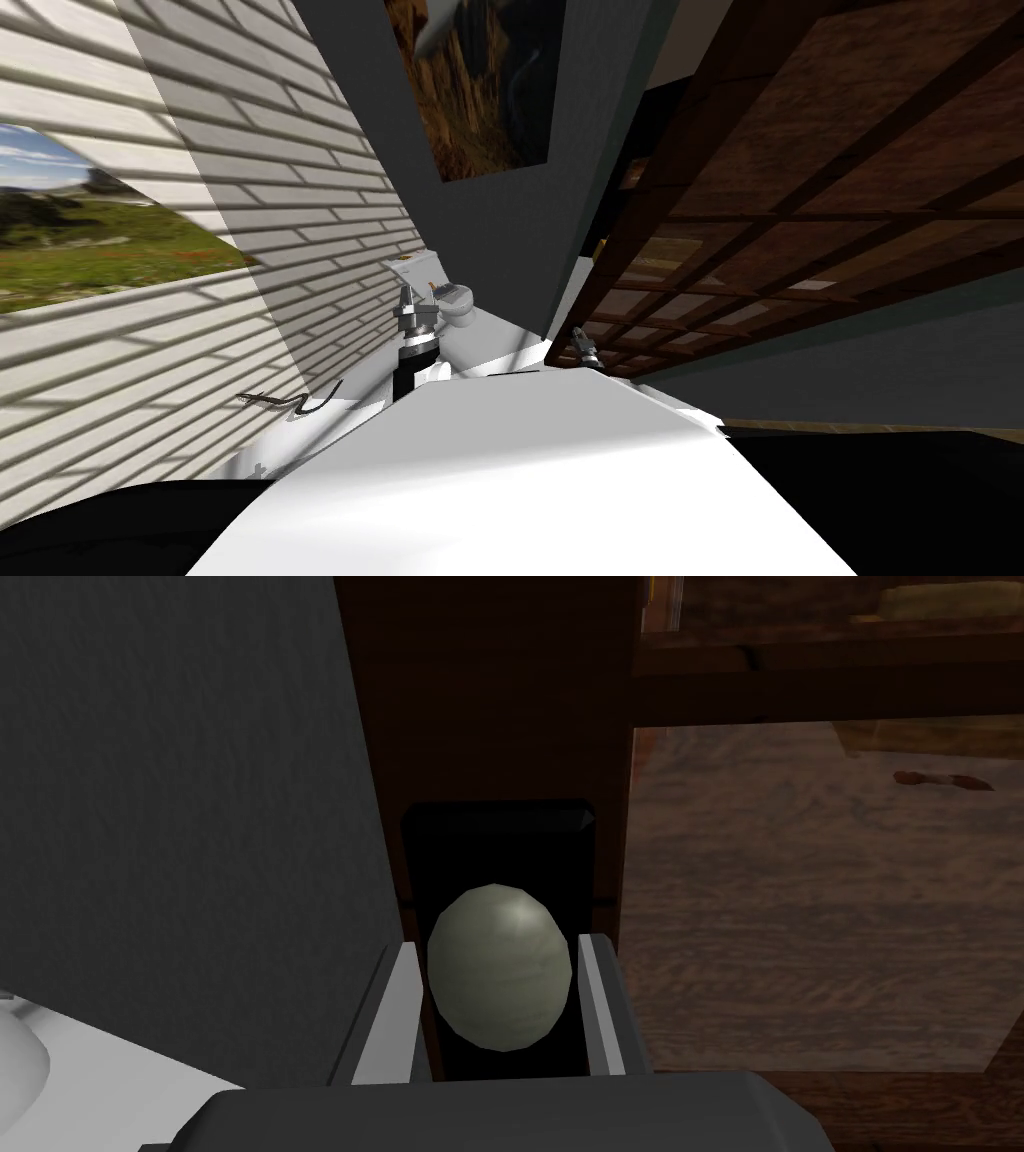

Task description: Pull the door open

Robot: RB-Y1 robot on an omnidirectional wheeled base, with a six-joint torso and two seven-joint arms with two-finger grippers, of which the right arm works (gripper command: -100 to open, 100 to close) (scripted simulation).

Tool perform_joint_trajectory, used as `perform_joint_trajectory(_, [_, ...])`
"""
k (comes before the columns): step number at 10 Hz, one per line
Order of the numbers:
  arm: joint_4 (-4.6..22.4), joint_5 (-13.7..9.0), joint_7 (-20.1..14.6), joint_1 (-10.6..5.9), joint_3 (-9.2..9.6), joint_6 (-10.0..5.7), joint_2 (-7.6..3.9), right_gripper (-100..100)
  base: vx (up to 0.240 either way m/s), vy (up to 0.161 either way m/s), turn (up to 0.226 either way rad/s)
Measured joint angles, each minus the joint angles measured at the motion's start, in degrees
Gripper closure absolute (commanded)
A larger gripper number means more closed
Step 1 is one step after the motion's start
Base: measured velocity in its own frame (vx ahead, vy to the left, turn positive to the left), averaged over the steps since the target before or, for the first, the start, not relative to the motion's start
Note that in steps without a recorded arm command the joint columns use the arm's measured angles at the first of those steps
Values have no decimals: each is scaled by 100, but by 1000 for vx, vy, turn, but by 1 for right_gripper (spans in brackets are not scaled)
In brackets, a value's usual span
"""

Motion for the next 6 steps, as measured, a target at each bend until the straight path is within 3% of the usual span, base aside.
perform_joint_trajectory(2, [-10, 32, -76, 42, 94, -36, -53, 100, -133, -20, 74])
perform_joint_trajectory(5, [-21, 158, -290, 150, 297, -281, -239, 100, -251, -48, 129])
perform_joint_trajectory(6, [-94, 207, -369, 259, 389, -369, -337, 100, -255, -66, 111])
